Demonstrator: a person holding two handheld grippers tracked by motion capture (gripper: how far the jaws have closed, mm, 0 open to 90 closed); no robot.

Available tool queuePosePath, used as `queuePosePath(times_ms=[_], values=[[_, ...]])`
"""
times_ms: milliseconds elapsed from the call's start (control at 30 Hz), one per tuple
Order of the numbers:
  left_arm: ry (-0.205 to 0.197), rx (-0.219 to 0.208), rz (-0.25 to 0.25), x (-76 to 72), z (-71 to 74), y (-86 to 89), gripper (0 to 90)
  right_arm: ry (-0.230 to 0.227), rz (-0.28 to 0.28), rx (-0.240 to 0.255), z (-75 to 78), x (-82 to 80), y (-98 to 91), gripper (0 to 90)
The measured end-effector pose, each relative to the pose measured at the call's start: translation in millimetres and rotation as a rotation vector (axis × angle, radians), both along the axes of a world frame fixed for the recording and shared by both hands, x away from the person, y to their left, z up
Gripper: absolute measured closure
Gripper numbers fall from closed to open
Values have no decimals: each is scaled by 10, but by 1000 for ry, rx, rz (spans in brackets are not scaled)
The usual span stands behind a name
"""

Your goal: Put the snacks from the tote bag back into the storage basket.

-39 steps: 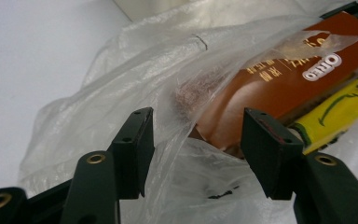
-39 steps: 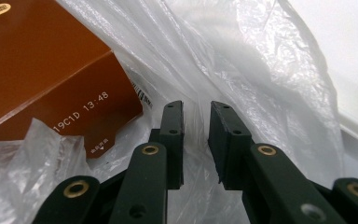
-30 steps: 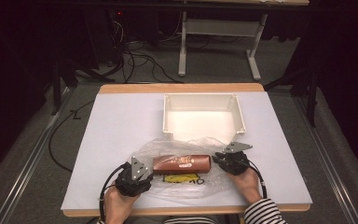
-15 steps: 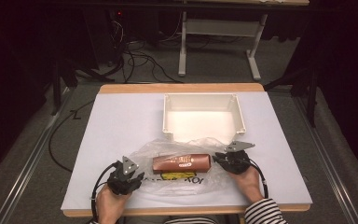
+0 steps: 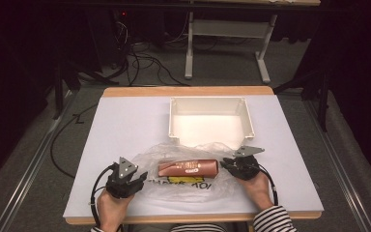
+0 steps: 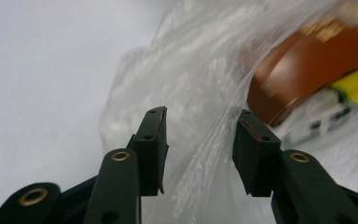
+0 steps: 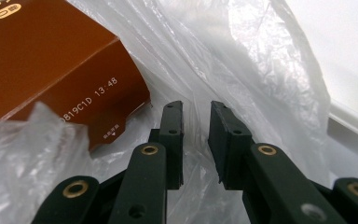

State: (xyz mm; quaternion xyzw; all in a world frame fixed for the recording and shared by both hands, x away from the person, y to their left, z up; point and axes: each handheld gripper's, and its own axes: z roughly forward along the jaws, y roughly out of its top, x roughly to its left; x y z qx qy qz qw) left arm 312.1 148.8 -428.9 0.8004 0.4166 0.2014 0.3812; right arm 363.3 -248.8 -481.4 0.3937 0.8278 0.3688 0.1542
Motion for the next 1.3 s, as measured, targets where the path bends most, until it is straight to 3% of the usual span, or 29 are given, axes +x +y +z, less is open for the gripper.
queuePosePath(times_ms=[167, 267, 367, 433, 567, 767, 833, 933, 1000, 1033, 1100, 1200, 1300], values=[[-20, 5, 5, 75, 146, -68, 535, 6, -3, -2, 5, 4, 2, 760], [-4, 10, 16, 170, 95, -134, 519, -1, -2, 1, -1, 0, 0, 760], [-8, 6, -2, 167, 47, -211, 518, -5, -6, -2, -2, -9, 10, 760], [-16, 16, -18, 144, 18, -256, 514, -4, -5, 0, -3, -4, 5, 760], [-4, 54, -6, 216, -67, -262, 524, -1, -3, 0, -1, 0, 3, 760], [75, 56, -1, 367, -204, -228, 628, 5, 17, -5, 6, 16, -7, 759], [73, 62, 8, 394, -182, -226, 650, 23, 20, -2, 17, 35, -12, 759], [66, 97, -6, 457, -162, -210, 746, 22, 31, -28, 35, 46, 8, 759], [94, 120, -10, 523, -197, -177, 856, 21, 36, -20, 27, 43, -5, 759], [111, 155, -8, 564, -229, -152, 890, 21, 37, -21, 28, 45, -5, 759], [145, 140, -15, 602, -272, -122, 897, 19, 38, -27, 30, 43, -2, 759], [139, 154, -11, 610, -319, -150, 898, 20, 37, -30, 32, 40, 2, 758], [146, 124, 2, 659, -393, -132, 897, 15, 36, -30, 31, 39, 8, 758]])
